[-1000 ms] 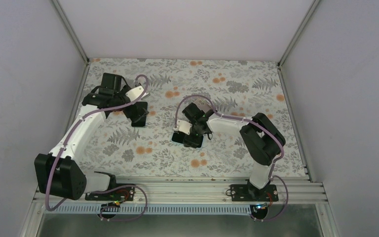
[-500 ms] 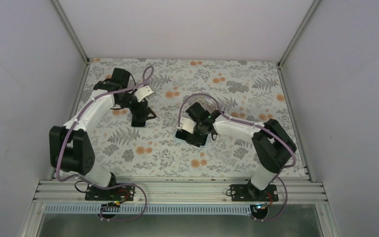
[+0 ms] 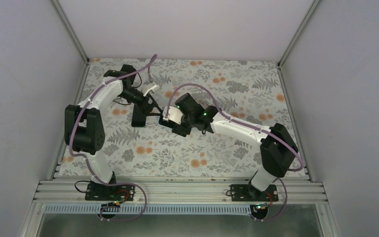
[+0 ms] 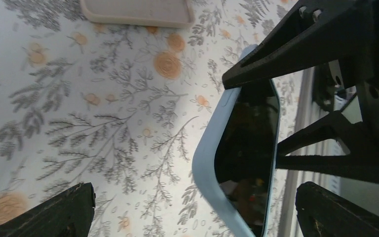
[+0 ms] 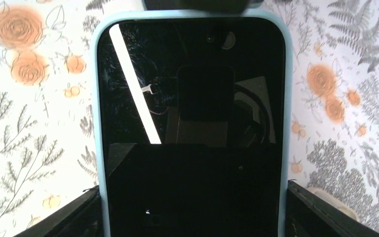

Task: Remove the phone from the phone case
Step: Pick up the phone at the center of the board.

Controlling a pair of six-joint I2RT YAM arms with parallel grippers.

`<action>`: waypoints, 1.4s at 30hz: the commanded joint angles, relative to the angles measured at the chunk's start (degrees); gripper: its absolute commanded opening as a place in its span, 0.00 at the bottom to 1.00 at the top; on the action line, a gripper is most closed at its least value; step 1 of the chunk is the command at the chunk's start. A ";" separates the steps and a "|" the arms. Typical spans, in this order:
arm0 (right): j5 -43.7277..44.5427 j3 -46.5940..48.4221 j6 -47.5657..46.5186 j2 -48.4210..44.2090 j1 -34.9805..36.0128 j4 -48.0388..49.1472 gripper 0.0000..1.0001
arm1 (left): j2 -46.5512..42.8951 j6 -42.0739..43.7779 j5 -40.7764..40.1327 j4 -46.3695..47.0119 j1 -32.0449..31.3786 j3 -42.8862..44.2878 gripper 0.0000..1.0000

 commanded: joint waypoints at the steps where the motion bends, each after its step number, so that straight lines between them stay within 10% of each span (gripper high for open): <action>1: 2.02 4.70 1.00 1.19 0.80 4.05 0.30 | 3.37 3.51 6.14 -6.54 -0.08 2.64 1.00; 14: 5.71 9.80 0.14 6.53 2.01 8.34 0.31 | 6.95 8.51 11.39 -14.18 -1.12 5.87 0.91; 20: 7.00 11.49 0.35 7.02 2.22 8.79 0.31 | 7.07 8.00 10.45 -14.26 -1.17 5.63 0.30; 25: 7.18 11.48 0.05 6.51 2.55 8.42 0.44 | 7.10 7.72 10.76 -14.19 -1.12 6.17 0.05; 30: 7.22 8.44 -0.40 2.97 2.43 7.28 0.99 | 6.04 8.24 10.08 -14.28 -1.25 6.69 0.02; 42: -19.80 2.47 -2.03 -10.43 -12.81 -2.04 1.00 | -2.94 13.15 3.60 -14.28 -2.18 5.33 0.02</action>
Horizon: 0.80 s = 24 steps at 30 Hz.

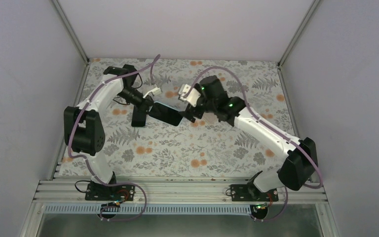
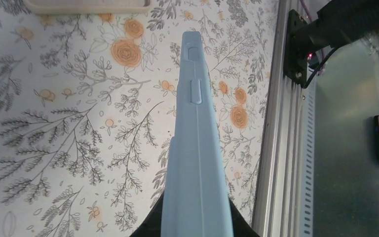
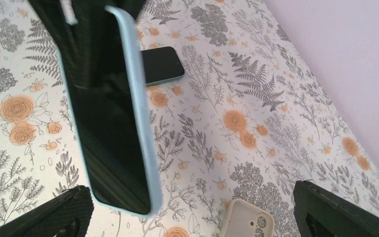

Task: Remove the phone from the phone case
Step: Pick up the phone at the center of the board, then remove the phone case from the phone.

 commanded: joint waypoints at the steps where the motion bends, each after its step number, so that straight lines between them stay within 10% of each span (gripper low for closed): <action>1: -14.37 0.29 -0.82 0.54 -5.78 -4.51 0.99 | -5.87 3.42 2.46 -0.64 -0.73 0.82 0.02; 24: -21.76 0.59 0.32 5.55 -14.79 -1.93 0.86 | -11.83 3.47 4.65 -0.70 -1.90 -0.21 0.02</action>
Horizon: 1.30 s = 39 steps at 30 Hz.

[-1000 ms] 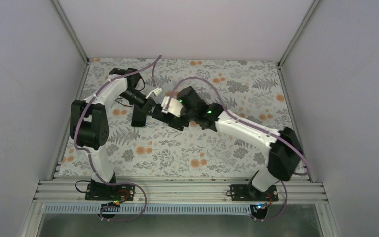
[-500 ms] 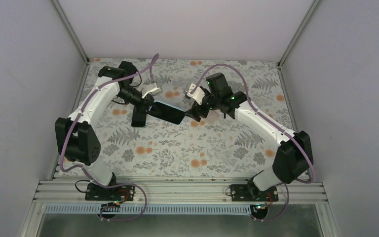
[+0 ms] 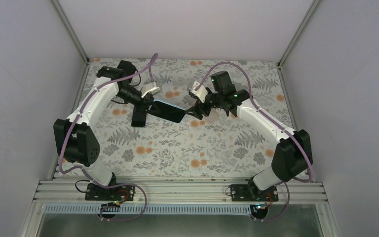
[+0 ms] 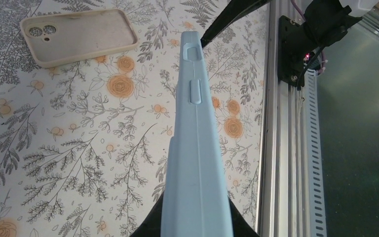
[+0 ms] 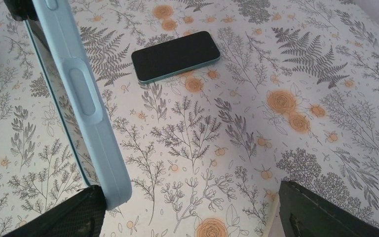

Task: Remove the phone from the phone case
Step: Remove the phone case from the phone.

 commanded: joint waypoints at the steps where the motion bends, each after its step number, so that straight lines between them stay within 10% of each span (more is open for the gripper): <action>1: -0.08 0.67 0.15 1.40 -2.02 1.61 0.85 | -2.61 1.87 5.10 -1.08 -0.22 -0.23 0.02; 39: 1.88 11.03 -6.17 13.22 -12.85 0.99 0.82 | -10.12 -3.61 4.57 -1.12 -13.97 0.76 0.02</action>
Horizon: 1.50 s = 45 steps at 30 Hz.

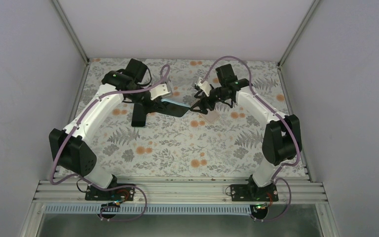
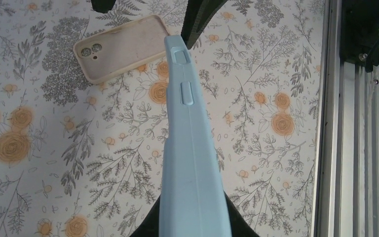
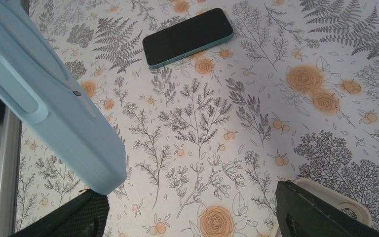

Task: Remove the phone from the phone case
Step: Remove the phone case from the phone.

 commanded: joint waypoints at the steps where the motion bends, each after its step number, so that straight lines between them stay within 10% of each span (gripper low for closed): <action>1: 14.10 2.52 -0.28 2.03 -4.83 10.86 0.82 | -3.96 3.84 18.85 -11.91 -4.59 2.09 0.02; 18: 24.89 13.35 1.06 9.77 -9.69 11.97 0.81 | -4.94 3.26 18.02 -12.00 -5.47 2.48 0.02; 34: -2.09 -5.77 -15.22 -15.42 -5.47 -10.94 0.85 | -1.65 5.48 15.73 -11.84 -5.21 2.11 0.02; 45: -5.15 -11.00 -15.43 -18.60 -0.30 -14.81 0.80 | -0.29 5.32 15.97 -11.81 -5.21 3.42 0.02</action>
